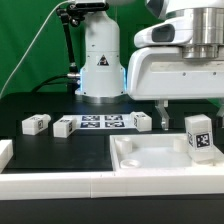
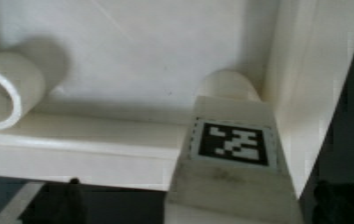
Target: Assemble one leg
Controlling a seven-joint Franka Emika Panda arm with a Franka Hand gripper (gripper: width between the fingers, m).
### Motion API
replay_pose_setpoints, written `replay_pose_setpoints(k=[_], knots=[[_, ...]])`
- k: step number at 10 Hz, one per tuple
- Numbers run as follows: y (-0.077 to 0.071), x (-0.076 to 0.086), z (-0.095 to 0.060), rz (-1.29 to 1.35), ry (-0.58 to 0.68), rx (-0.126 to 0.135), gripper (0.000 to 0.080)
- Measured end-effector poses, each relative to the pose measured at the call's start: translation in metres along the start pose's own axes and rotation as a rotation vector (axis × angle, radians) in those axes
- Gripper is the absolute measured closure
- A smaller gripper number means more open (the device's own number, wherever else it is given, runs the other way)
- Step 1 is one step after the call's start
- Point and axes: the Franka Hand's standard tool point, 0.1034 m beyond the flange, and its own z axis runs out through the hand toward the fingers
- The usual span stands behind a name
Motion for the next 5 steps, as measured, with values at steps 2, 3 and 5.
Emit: replay_pose_setpoints(k=[2, 3, 5], knots=[[0.0003, 0.0000, 0.0000, 0.031, 0.000, -0.001, 0.0246], [0.0003, 0.0000, 0.0000, 0.031, 0.000, -0.001, 0.0246], [0.0001, 0.0000, 0.0000, 0.073, 0.000, -0.001, 0.0488]])
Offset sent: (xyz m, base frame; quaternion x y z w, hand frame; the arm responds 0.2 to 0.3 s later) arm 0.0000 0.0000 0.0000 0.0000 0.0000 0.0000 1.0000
